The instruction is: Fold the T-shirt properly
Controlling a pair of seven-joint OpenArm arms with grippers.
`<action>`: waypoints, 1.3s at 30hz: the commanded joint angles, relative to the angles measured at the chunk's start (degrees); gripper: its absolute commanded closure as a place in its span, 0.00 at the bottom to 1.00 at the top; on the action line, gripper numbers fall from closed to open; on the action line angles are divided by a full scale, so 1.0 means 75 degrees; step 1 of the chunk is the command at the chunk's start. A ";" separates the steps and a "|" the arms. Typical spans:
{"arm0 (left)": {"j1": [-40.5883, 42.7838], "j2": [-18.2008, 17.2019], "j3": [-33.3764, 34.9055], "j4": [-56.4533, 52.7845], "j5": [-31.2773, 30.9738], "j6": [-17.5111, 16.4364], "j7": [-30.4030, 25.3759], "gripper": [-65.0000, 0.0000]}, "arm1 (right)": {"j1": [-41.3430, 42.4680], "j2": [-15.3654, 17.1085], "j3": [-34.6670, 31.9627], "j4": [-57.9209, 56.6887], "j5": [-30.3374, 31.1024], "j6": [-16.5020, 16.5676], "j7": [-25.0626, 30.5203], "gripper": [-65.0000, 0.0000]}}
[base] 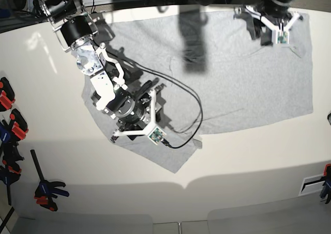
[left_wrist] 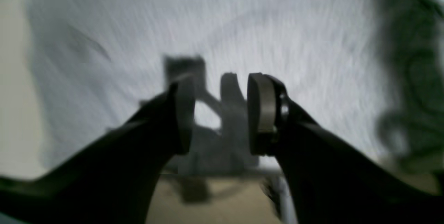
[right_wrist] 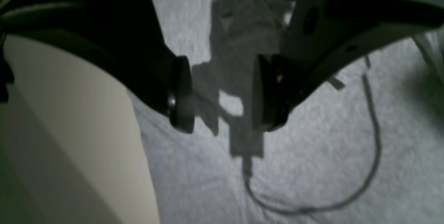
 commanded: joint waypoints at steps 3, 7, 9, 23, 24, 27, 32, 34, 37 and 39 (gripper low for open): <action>-0.0635 -0.0175 -0.0038 0.0329 0.0606 0.0029 0.0055 0.56 | 0.0204 0.0003 0.0058 0.0114 0.0009 -0.0073 -0.0041 0.57; -0.1772 -0.0688 -0.0038 0.0242 0.0903 0.0029 0.0396 0.55 | 0.0201 0.0020 0.0058 0.0114 -0.0143 -0.0076 -0.0271 0.57; -0.2398 -0.1049 -0.0038 0.0050 0.0895 0.0032 0.0554 0.55 | 0.0204 0.0023 0.0076 0.0114 -0.0280 -0.0085 -0.0221 0.57; -0.5700 -0.3206 -0.0035 -0.4645 -0.1335 -0.1262 -0.0466 0.55 | -0.0440 0.0020 0.1862 0.0152 -0.0323 -0.0055 -0.0207 0.57; -0.5960 -0.3281 -0.0035 -0.5085 -0.1524 -0.1411 -0.0548 0.55 | -0.0525 0.0020 0.2002 0.0157 -0.0326 -0.0038 -0.0213 0.57; -0.6787 -0.3375 -0.0035 -0.6362 -0.1958 -0.1781 -0.0562 0.55 | -0.0766 0.0020 0.2317 0.0184 -0.0326 0.0082 -0.0207 0.57; -0.7938 -0.3366 -0.0035 -0.7991 -0.2369 -0.1979 -0.0443 0.55 | -0.1244 0.0020 0.2509 0.0405 -0.0321 0.0169 -0.0175 0.57; -0.8370 -0.3372 -0.0035 -0.8635 -0.2346 -0.2002 -0.0551 0.55 | -0.1556 0.0020 0.2509 0.0586 -0.0323 0.0166 -0.0061 0.57; -0.9055 -0.3366 -0.0035 -0.9871 -0.2317 -0.2200 -0.0746 0.55 | -0.2133 0.0020 0.2509 0.0941 -0.0326 0.0166 0.0385 0.57; -0.9530 -0.3369 -0.0035 -1.0780 -0.2308 -0.2556 -0.0755 0.55 | -0.2483 0.0020 0.2509 0.1195 -0.0326 0.0166 0.0490 0.57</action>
